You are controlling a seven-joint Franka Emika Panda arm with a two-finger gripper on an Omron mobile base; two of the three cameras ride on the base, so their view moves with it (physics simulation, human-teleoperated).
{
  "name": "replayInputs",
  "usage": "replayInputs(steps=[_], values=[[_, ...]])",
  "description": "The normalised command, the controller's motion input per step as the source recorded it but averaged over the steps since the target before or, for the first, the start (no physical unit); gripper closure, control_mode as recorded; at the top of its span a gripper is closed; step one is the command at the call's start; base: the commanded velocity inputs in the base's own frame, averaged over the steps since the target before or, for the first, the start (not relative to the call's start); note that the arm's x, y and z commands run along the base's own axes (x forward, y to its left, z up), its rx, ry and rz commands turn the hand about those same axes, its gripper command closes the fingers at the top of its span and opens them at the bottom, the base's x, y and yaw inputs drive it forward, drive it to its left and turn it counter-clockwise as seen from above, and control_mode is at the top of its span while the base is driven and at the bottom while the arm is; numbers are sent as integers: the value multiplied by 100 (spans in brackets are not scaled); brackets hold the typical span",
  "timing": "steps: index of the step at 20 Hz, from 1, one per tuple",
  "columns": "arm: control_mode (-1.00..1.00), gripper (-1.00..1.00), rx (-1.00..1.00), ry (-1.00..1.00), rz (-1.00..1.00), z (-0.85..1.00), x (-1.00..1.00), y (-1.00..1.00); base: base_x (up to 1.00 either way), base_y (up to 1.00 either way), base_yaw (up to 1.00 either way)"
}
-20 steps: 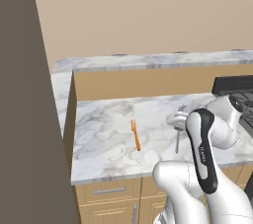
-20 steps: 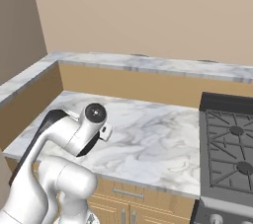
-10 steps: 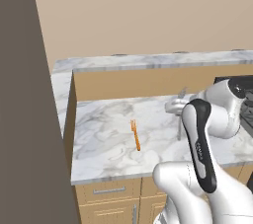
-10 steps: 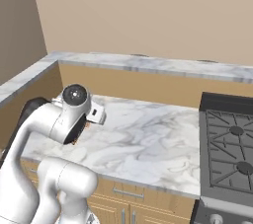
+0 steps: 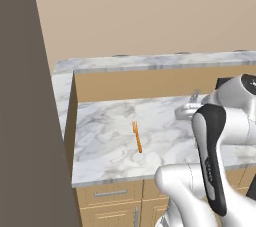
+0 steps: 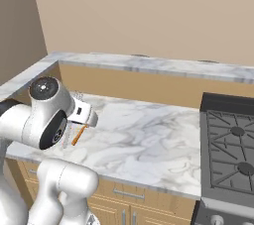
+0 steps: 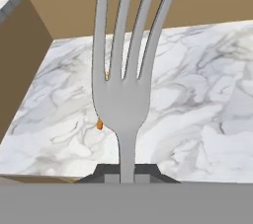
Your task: Organize the utensils by type. Pick up the wooden spoons from the counter and place them in the open cabinet. Then pick up the metallic utensils from the counter and place them in the open drawer.
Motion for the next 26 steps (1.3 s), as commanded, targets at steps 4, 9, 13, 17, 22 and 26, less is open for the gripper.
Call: replayInputs(steps=[4,9,13,17,22,26], values=[[-100,100,-11,-4,-7,14,-54,0,0,0,0],[-100,100,-2,-10,-5,14,-12,0,0,0,0],[-100,100,0,-11,-6,1,-5,0,0,0,0],[100,100,0,-3,-2,0,-3,0,-16,-10,-10],[100,100,0,0,0,0,0,0,-24,-17,-22],[100,100,0,0,0,0,0,0,-24,-24,-23]])
